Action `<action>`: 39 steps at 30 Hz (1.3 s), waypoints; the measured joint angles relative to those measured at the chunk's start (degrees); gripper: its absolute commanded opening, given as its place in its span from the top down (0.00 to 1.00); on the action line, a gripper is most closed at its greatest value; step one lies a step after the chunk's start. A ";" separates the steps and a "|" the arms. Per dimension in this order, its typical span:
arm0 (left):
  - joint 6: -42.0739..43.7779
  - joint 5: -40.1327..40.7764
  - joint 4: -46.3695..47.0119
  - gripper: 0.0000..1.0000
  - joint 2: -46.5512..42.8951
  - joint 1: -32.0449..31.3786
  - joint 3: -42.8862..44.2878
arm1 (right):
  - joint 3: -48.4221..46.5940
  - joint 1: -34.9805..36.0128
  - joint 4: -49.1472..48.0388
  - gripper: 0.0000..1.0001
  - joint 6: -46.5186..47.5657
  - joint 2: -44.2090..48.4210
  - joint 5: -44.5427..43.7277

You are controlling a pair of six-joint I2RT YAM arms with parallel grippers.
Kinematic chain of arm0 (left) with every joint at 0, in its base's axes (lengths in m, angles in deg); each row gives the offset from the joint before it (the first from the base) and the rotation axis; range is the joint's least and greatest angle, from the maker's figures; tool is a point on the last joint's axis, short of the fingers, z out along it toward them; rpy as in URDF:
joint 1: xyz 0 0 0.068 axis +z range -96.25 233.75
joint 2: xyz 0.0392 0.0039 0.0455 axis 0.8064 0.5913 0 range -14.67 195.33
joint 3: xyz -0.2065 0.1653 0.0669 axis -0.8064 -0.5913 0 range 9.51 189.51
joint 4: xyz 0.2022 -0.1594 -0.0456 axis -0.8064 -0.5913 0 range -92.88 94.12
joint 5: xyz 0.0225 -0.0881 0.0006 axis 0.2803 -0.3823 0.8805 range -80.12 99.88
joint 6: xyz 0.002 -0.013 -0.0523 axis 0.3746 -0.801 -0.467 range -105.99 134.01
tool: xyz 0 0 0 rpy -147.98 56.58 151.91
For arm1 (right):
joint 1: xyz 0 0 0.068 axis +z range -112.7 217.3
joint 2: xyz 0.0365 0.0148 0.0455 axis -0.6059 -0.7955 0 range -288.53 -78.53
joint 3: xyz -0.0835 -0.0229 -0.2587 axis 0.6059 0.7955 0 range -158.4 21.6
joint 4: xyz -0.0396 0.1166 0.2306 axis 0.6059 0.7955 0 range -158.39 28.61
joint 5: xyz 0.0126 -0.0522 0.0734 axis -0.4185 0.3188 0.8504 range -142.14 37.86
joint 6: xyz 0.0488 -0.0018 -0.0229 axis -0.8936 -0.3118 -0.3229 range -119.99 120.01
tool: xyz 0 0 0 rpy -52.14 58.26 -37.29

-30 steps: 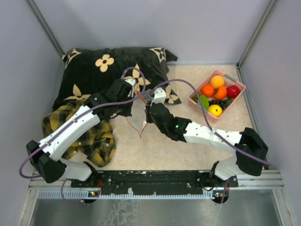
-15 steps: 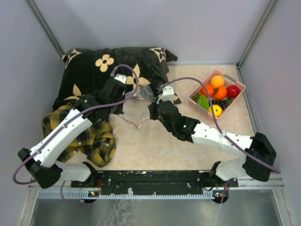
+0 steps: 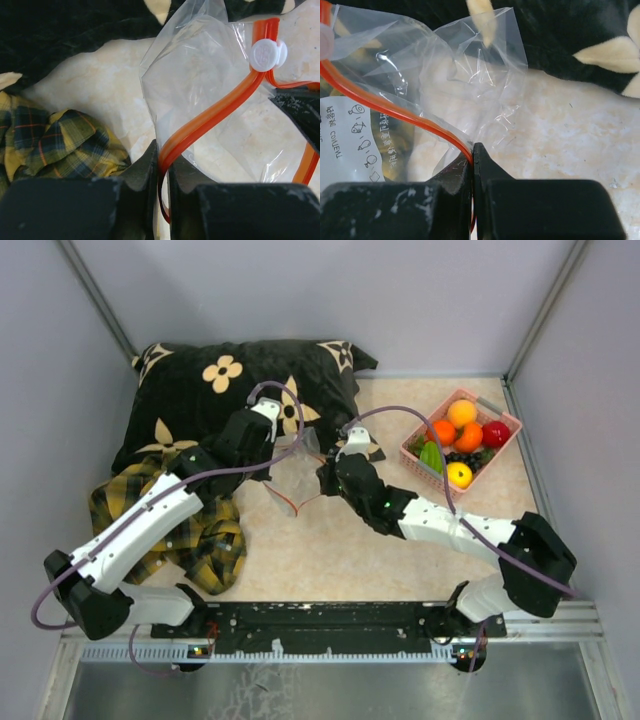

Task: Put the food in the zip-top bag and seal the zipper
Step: Open the zipper of the food storage bag.

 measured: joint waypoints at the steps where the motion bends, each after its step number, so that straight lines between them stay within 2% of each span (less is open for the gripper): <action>1: 0.11 -0.26 1.27 0.77 0.28 0.00 -0.79 | 0.74 -0.20 -0.37 1.00 -0.09 0.00 0.17; 6: 0.11 -1.75 6.43 0.65 1.07 0.00 -3.13 | 3.19 -0.46 -1.33 1.00 -0.48 0.00 1.77; 11: 0.59 -3.04 9.84 0.64 1.60 0.00 -3.13 | 3.19 -0.46 -3.08 1.00 -0.74 0.00 3.48; 15: 1.03 -3.61 10.60 0.71 3.87 0.00 -3.06 | 3.21 -0.46 -3.58 1.00 -0.85 0.00 4.00; 23: 2.27 -3.41 9.99 0.96 4.61 0.00 -2.05 | 5.11 -1.16 -1.90 1.00 -2.19 0.37 1.51; 31: 3.98 -1.14 7.50 0.99 5.88 -0.39 2.51 | 6.97 -5.31 0.44 1.00 -3.80 4.87 0.98; 33: 4.24 -1.29 7.45 1.00 6.23 -0.44 2.51 | 6.95 -6.03 0.46 0.95 -3.56 5.16 1.86; 39: 4.44 -4.22 7.50 1.00 9.35 -0.44 2.62 | 6.95 -6.54 0.68 0.69 -0.52 5.16 7.37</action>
